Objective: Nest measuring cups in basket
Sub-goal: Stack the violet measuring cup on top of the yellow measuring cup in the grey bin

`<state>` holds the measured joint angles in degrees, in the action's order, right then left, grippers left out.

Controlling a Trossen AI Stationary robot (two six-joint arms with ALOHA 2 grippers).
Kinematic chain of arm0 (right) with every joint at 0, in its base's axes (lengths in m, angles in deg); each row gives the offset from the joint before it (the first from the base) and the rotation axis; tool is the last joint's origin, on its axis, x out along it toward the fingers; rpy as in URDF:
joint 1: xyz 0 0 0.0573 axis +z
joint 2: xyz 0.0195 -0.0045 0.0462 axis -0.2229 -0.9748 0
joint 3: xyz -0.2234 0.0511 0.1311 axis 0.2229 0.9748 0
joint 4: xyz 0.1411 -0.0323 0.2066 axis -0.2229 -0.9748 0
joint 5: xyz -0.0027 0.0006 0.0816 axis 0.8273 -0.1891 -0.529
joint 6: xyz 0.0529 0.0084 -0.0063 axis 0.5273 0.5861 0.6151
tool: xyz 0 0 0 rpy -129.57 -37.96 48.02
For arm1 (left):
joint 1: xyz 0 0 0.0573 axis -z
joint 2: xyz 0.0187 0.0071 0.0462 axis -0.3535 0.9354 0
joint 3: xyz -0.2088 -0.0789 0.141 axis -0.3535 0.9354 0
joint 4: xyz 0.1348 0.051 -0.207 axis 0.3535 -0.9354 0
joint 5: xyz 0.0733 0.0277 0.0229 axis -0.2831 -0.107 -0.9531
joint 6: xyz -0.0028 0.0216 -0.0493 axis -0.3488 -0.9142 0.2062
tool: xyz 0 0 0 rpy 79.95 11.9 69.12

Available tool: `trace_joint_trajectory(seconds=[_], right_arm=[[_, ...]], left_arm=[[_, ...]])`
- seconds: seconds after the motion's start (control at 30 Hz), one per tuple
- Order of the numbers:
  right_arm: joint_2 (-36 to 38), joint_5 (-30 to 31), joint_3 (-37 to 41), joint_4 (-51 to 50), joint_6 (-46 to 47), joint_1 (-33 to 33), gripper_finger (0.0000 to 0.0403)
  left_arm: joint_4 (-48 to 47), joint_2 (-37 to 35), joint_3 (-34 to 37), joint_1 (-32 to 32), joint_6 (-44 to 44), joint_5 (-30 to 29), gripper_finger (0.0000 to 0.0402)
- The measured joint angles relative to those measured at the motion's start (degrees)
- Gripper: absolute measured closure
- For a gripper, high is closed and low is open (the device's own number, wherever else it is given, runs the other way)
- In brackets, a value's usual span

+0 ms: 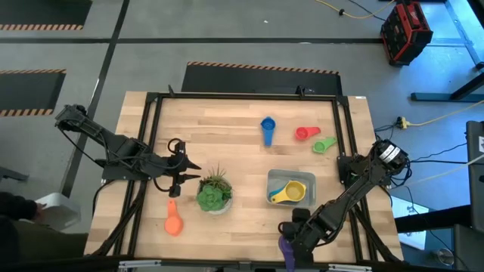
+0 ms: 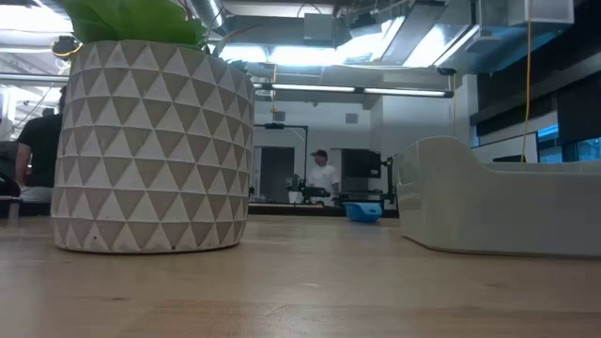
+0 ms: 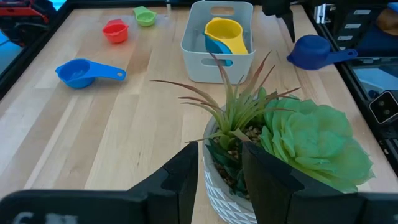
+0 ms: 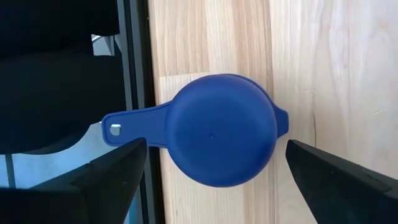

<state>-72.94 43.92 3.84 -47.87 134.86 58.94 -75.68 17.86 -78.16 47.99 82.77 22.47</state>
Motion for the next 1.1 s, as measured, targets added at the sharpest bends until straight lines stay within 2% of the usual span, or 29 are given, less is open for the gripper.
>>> trace_joint_trajectory(seconds=[0.27, 0.57, 1.1], right_arm=[[-0.2, 1.5, 0.0, 0.0, -1.1, 0.0, 0.0014], [-3.9, 1.2, 0.0, 2.2, -1.3, 0.7, 0.0014], [-4.4, 7.5, 0.0, 0.8, -4.2, 1.1, 0.0022]], left_arm=[[0.0, 0.0, 0.0, 0.0, 0.0, 0.0, 0.0284], [0.0, 0.0, 0.0, 0.0, 0.0, 0.0, 0.0284], [0.0, 0.0, 0.0, 0.0, 0.0, 0.0, 0.0284]])
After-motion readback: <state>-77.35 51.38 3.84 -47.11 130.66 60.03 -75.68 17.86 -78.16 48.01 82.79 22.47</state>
